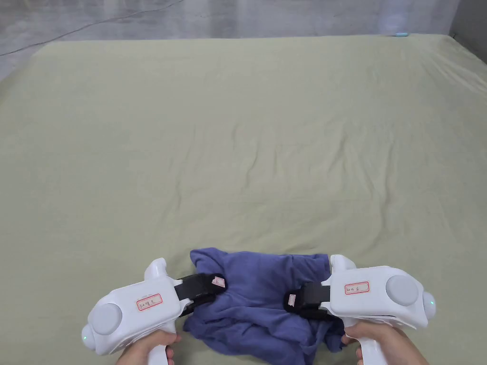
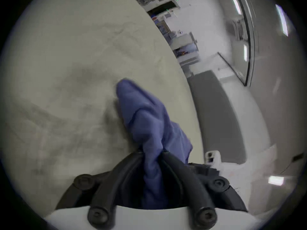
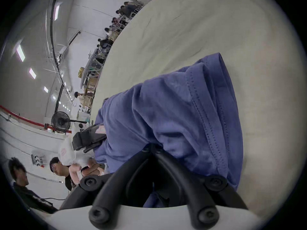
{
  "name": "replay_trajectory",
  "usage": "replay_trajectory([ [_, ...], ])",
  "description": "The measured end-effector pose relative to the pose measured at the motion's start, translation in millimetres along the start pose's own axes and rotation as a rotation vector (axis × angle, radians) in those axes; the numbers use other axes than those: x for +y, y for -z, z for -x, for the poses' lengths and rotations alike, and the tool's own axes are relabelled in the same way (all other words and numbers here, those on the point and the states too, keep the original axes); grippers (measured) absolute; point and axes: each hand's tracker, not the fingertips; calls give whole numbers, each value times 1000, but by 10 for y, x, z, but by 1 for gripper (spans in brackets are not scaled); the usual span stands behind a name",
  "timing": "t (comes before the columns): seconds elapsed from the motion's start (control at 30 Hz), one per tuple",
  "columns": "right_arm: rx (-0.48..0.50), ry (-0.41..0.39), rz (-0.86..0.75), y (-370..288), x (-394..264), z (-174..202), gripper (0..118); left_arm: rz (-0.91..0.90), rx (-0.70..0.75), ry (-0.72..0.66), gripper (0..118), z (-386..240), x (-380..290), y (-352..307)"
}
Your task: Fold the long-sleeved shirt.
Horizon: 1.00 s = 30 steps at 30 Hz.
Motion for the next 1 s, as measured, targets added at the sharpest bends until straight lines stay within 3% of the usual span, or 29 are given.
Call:
replay_trajectory([
  [0.1, -23, -2, -15, -12, -25, 75, 2, -35, -27, -29, 8, -2, 24, -99],
  [0.17, -93, -90, -66, -63, -66, 281, 2, -75, -55, -31, 8, 13, 91, -181],
  [0.23, -173, -238, -130, -83, -114, 559, 2, -76, -56, -22, 8, -15, 119, -283],
  [0.3, -327, -463, -227, -44, -189, 925, 2, -70, -38, -5, 8, -12, 205, -324],
  [0.37, -353, -604, -307, 47, -227, 1239, 2, -77, -26, 24, 8, 27, 299, -402],
  [0.47, -301, -678, -383, 280, -186, 1674, 2, -92, -39, 31, 8, 173, 494, -612],
  [0.6, -350, -836, -443, 859, -133, 2244, 2, -148, 15, 67, 8, 547, 877, -1103],
  [0.77, -163, -903, -378, 1725, -88, 2944, 2, -202, 149, 126, 8, 1221, 1441, -2043],
  [0.87, -114, -961, -335, 2150, -171, 3265, 2, -203, 240, 163, 8, 1685, 1766, -2565],
  [0.97, -70, -991, -329, 2445, -241, 3446, 2, -222, 277, 113, 8, 1954, 1886, -2765],
  [1.0, -70, -1001, -330, 2517, -259, 3487, 2, -220, 279, 106, 14, 2016, 1931, -2789],
])
